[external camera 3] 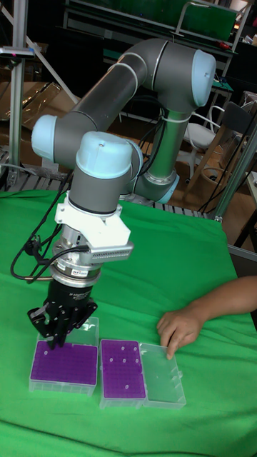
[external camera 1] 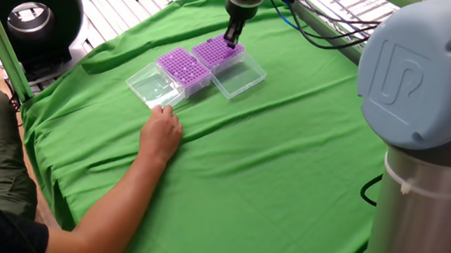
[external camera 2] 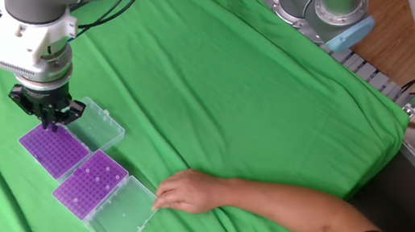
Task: Insert a small pipette tip into the holder for small pipette tips
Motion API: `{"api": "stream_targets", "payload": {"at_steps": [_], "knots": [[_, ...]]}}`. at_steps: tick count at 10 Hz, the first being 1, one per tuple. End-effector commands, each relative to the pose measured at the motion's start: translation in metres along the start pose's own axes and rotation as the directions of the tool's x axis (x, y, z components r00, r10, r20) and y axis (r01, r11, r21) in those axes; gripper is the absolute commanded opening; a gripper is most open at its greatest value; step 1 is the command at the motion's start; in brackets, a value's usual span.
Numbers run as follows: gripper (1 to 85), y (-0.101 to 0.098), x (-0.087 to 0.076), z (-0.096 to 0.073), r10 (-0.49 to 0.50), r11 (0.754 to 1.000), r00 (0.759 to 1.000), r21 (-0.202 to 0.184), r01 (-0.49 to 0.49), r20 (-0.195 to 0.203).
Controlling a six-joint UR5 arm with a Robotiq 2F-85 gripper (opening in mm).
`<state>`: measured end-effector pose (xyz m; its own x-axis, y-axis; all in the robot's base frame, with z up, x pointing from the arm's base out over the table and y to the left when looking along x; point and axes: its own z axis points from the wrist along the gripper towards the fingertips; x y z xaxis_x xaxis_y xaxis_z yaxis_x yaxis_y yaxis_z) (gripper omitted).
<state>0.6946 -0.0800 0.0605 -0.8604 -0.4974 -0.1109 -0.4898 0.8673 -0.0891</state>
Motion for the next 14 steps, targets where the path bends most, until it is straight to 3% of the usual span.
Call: {"api": "stream_targets", "payload": {"at_steps": [1,4,6,14], "knots": [[23.0,0.042,-0.009,-0.010,0.148,0.986,0.988,-0.063,-0.151,-0.053],[23.0,0.094,-0.029,-0.011,0.272,0.958,0.958,-0.074,-0.279,-0.095],[23.0,0.115,-0.038,-0.010,0.318,0.942,0.942,-0.078,-0.326,-0.107],[23.0,0.120,-0.046,0.001,0.339,0.936,0.936,-0.063,-0.345,-0.095]]}}
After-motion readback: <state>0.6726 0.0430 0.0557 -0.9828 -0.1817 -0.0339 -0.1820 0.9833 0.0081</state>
